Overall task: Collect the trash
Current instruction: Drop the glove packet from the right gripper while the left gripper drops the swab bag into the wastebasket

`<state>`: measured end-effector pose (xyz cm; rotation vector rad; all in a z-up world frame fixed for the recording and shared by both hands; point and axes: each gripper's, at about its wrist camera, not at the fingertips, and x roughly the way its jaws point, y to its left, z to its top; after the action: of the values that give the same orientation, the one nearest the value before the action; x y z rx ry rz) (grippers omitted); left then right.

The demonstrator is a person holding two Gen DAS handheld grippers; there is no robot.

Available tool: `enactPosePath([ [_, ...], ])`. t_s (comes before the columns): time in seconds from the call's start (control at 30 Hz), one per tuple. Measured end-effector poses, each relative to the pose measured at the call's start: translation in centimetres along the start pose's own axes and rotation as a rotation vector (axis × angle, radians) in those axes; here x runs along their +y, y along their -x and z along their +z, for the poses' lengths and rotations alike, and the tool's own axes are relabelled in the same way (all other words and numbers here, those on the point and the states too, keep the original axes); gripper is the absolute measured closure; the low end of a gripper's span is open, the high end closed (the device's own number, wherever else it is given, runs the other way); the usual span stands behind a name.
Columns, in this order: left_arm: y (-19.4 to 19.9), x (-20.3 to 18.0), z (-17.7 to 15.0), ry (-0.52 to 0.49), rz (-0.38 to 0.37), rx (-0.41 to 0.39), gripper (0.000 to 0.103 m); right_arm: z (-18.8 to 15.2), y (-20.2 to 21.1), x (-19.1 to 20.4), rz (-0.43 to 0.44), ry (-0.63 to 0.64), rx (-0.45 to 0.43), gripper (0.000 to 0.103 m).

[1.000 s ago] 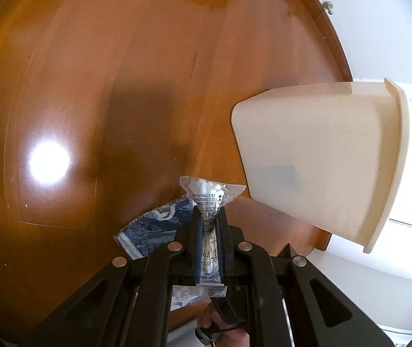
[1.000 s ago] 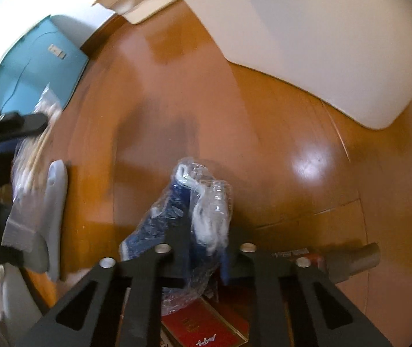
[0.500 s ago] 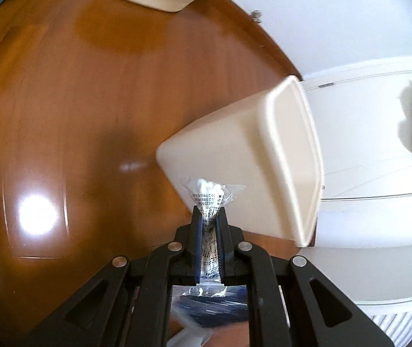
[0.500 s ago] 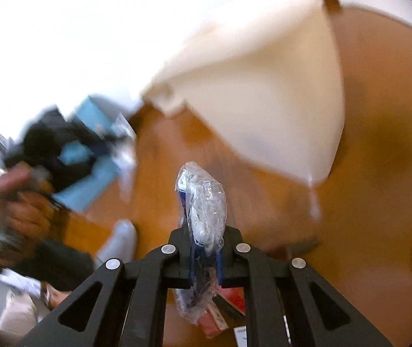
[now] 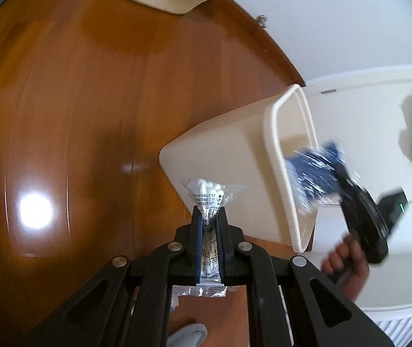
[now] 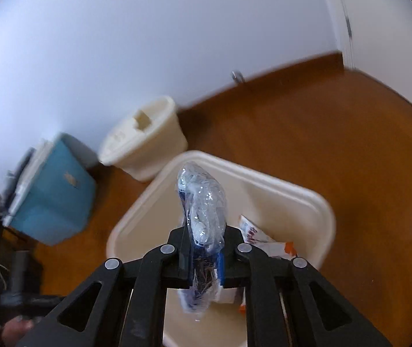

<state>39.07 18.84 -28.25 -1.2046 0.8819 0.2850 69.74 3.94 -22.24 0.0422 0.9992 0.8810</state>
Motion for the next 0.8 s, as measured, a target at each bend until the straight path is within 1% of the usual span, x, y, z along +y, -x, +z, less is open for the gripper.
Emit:
enactPosePath([
  [0.03, 0.0, -0.1, -0.1, -0.015, 0.002, -0.002, 0.095, 0.1, -1.3, 0.0, -0.005, -0.001, 0.014, 0.077],
  [0.07, 0.2, -0.3, -0.2, -0.029, 0.004, -0.002, 0.095, 0.4, -2.5, -0.1, 0.002, -0.018, 0.028, 0.052],
  [0.1, 0.2, -0.4, -0.3, -0.037, 0.004, 0.001, 0.095, 0.6, -3.0, -0.2, 0.013, -0.046, 0.024, 0.037],
  [0.13, 0.2, -0.4, -0.3, -0.037, 0.005, 0.004, 0.095, 0.4, -2.8, 0.0, 0.028, -0.063, -0.003, 0.021],
  [0.23, 0.6, -0.5, 0.1, -0.036, 0.003, -0.002, 0.095, 0.5, -1.2, 0.4, 0.034, -0.072, -0.082, 0.021],
  [0.33, 1.2, -2.0, 0.2, -0.078, -0.002, -0.020, 0.095, -0.3, 2.6, -0.3, 0.026, -0.111, -0.209, 0.021],
  [0.37, 1.3, -2.6, 0.2, -0.093, -0.009, -0.020, 0.095, -1.0, 4.3, -0.6, 0.018, -0.129, -0.268, 0.021],
  [0.43, 1.5, -4.5, 0.2, -0.116, -0.048, -0.011, 0.095, -2.3, 7.0, -1.4, -0.005, -0.162, -0.343, 0.021],
  [0.47, 1.5, -5.7, 0.3, -0.131, -0.069, -0.003, 0.095, -3.5, 8.2, -2.0, -0.016, -0.195, -0.369, 0.021],
  [0.5, 1.4, -6.8, 0.5, -0.144, -0.088, 0.005, 0.095, -4.8, 9.1, -2.7, -0.024, -0.237, -0.380, 0.021],
  [0.57, 0.5, -10.5, 1.1, -0.209, -0.121, 0.036, 0.095, -7.6, 10.9, -4.4, -0.035, -0.317, -0.390, 0.021],
  [0.63, -1.1, -14.2, 1.8, -0.294, -0.133, 0.054, 0.095, -10.3, 12.0, -5.7, -0.045, -0.397, -0.402, 0.021],
  [0.7, -3.0, -17.4, 2.5, -0.349, -0.144, 0.079, 0.095, -13.0, 12.8, -6.9, -0.047, -0.482, -0.415, 0.021],
  [0.73, -4.1, -18.8, 2.8, -0.377, -0.143, 0.089, 0.095, -14.0, 12.8, -7.2, -0.047, -0.498, -0.416, 0.021],
  [0.8, -6.7, -21.4, 3.1, -0.450, -0.109, 0.100, 0.095, -15.3, 12.6, -7.6, -0.048, -0.520, -0.405, 0.021],
])
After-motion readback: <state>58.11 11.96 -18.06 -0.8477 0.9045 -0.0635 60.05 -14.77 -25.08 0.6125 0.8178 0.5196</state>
